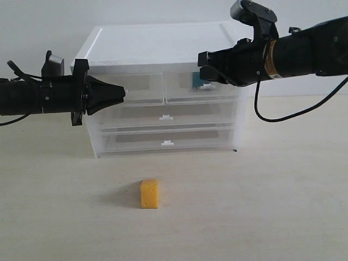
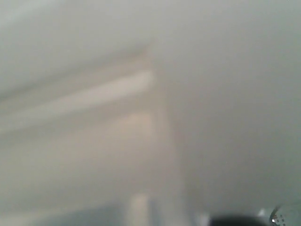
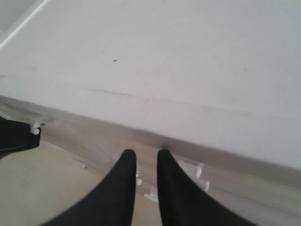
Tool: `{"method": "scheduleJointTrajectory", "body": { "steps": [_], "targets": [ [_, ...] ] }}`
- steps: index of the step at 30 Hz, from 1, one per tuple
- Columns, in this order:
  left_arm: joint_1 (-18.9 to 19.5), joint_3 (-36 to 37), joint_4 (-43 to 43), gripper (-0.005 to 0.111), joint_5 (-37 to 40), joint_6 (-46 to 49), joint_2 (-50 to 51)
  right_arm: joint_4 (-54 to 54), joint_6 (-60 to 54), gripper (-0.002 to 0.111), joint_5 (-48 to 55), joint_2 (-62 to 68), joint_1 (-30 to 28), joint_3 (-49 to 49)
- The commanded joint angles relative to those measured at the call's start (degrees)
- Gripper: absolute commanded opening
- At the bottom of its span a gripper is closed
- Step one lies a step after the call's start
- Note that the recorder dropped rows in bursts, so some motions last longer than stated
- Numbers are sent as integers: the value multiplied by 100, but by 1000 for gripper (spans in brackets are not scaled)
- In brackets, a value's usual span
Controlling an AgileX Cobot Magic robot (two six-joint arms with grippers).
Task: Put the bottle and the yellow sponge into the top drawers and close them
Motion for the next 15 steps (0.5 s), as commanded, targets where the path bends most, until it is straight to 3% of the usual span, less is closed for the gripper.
{"method": "scheduleJointTrajectory", "body": {
  "steps": [1,6,15],
  "targets": [
    [-12,4,-103,4,446,96,-170,461,-39,18,458,361,-27,-191],
    [-12,4,-103,4,442,108,-170,768,-74,0,314,549,-27,-340],
    [-12,21,-40,4,643,117,-170,1276,-511,0,431,562,-27,-388]
  ]
}}
